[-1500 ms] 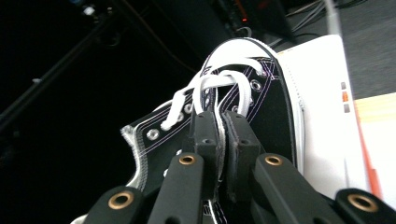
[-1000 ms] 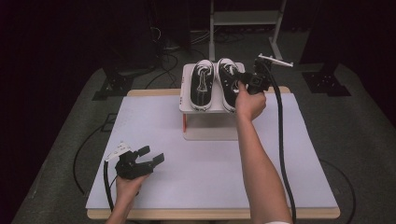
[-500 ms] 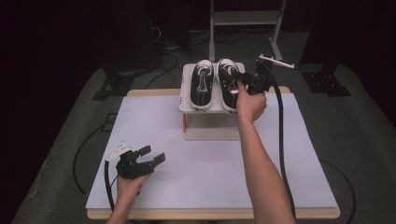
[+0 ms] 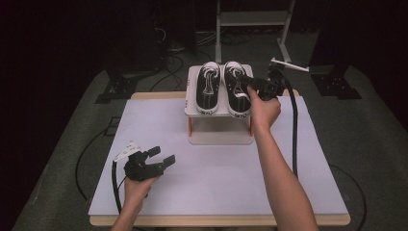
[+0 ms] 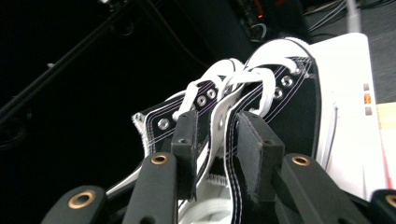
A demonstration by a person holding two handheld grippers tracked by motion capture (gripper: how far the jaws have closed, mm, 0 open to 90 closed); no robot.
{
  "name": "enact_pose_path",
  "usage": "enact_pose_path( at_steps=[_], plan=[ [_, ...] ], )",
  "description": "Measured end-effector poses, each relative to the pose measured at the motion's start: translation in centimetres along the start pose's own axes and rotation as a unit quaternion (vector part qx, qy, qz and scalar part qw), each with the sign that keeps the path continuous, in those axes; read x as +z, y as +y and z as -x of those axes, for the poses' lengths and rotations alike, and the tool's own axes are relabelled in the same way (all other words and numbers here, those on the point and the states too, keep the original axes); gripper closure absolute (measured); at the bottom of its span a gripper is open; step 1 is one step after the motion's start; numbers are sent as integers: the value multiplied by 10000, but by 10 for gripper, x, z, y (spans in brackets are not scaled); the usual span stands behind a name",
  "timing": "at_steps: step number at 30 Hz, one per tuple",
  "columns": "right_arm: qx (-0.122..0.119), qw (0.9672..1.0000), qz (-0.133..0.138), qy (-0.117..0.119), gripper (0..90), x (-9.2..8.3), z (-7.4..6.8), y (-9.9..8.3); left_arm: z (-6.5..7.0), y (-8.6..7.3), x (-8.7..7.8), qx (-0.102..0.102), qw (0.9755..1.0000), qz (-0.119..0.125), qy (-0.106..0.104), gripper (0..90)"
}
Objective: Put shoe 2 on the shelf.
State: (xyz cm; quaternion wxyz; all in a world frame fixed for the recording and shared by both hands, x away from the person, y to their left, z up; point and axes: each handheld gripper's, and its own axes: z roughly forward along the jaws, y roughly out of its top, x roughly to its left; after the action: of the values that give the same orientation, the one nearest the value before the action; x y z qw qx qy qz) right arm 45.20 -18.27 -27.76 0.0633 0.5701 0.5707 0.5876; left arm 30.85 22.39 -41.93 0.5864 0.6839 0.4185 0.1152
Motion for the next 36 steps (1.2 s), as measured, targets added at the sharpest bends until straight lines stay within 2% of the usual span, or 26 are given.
enact_pose_path(
  at_steps=[6,9,15,21,23,28,30,36],
  plan=[
    [112,9995,-39,279,640,-7,6,-5,8,12,8,77,9999,36,-143,128],
    [42,9993,-28,374,638,-13,9,-8,13,20,14,79,9997,70,-232,134],
    [76,9982,-94,580,634,-26,21,-16,20,35,27,133,9992,48,-381,146],
    [95,9976,-182,659,626,-35,34,-24,27,48,40,140,9986,58,-516,166],
    [77,9975,-200,680,620,-37,39,-28,27,52,43,141,9979,55,-632,213],
    [95,9963,-289,804,619,-43,47,-37,28,58,50,135,9977,51,-663,212],
    [60,9959,-330,835,619,-44,49,-41,29,59,51,166,9981,35,-599,202],
    [-15,9951,-430,888,609,-49,49,-55,29,59,51,148,9980,51,-615,201]
  ],
)
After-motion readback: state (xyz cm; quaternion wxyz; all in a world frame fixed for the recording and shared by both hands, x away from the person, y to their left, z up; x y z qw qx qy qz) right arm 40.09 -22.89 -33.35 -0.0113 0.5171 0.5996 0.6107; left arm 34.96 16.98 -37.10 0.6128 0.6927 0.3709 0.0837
